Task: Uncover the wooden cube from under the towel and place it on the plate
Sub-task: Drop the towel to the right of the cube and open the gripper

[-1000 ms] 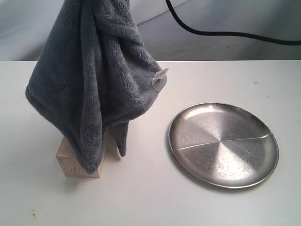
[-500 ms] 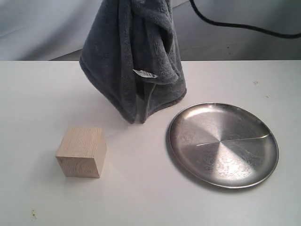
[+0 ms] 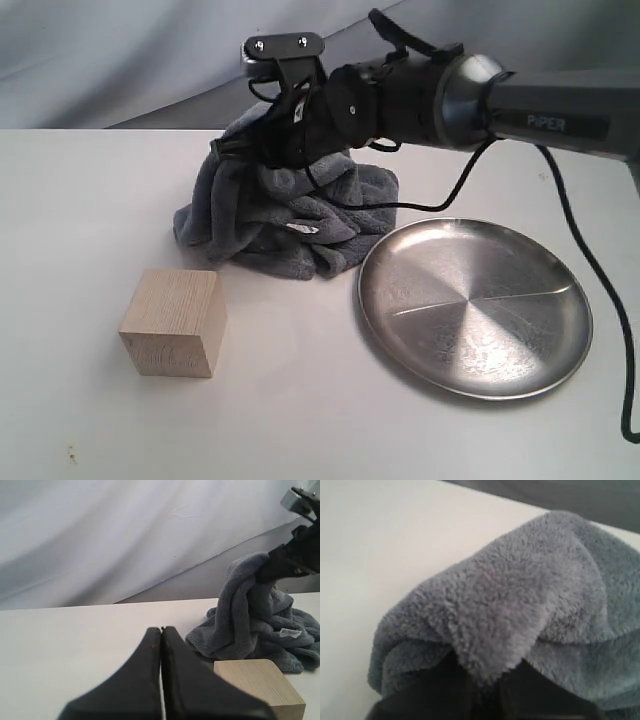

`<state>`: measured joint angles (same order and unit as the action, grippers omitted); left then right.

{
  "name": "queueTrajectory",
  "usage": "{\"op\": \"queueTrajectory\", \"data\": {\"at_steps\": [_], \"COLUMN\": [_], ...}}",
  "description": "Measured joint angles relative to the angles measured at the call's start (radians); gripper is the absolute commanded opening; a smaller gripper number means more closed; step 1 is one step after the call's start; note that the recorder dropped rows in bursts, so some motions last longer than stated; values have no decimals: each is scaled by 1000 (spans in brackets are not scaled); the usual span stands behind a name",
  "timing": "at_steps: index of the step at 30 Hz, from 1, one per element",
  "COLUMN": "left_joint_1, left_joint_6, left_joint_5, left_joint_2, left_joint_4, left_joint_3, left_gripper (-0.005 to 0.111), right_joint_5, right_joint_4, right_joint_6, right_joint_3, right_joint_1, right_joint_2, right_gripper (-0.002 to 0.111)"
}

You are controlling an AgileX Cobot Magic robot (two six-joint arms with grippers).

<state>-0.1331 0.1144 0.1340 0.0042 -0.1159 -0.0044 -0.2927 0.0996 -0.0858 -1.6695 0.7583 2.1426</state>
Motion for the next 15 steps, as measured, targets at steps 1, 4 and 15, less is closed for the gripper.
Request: {"op": "queueTrajectory", "data": {"at_steps": [1,4,15], "left_joint_1": [0,0,0], "left_joint_6": [0,0,0], "left_joint_5": [0,0,0], "left_joint_2": [0,0,0], "left_joint_4": [0,0,0], "left_joint_3": [0,0,0], "left_gripper": [0,0,0], "right_joint_5": [-14,-87,-152], "right_joint_4": [2,2,2], "right_joint_6": [-2,-22,-71], "right_joint_3": [0,0,-2], "right_joint_1": [0,0,-2], "right_joint_2": [13,69,119], "right_gripper": [0,0,1]}}
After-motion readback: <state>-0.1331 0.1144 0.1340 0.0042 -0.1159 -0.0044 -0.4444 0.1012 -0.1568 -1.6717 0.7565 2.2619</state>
